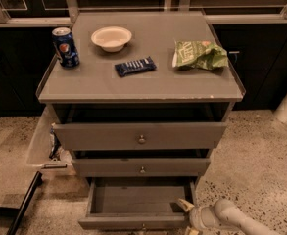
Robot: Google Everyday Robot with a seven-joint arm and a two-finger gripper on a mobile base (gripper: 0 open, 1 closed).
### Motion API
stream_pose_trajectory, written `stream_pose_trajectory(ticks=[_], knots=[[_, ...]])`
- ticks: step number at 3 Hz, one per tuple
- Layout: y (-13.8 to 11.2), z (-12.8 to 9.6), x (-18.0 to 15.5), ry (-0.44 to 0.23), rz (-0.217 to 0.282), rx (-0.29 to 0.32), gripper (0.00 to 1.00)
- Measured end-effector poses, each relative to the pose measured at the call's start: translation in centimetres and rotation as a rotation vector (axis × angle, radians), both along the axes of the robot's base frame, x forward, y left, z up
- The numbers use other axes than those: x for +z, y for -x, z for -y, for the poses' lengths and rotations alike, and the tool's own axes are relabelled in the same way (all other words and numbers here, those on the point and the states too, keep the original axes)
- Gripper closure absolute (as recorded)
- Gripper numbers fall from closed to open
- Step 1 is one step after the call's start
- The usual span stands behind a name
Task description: Open bottom drawer
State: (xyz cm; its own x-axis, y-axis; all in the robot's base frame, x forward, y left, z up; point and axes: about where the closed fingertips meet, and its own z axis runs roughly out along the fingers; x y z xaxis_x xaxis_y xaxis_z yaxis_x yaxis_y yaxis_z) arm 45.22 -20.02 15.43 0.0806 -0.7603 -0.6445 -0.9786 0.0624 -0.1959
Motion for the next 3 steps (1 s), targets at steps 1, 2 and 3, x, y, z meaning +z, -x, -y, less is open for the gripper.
stream_pose_trajectory(ticks=[1,2,3], knots=[[-0.3,0.0,1.2,0.013,0.013,0.011,0.00],[-0.3,0.0,5.4,0.003,0.054,0.058,0.00],[0.0,0.3,10.0,0.014,0.098,0.101,0.00]])
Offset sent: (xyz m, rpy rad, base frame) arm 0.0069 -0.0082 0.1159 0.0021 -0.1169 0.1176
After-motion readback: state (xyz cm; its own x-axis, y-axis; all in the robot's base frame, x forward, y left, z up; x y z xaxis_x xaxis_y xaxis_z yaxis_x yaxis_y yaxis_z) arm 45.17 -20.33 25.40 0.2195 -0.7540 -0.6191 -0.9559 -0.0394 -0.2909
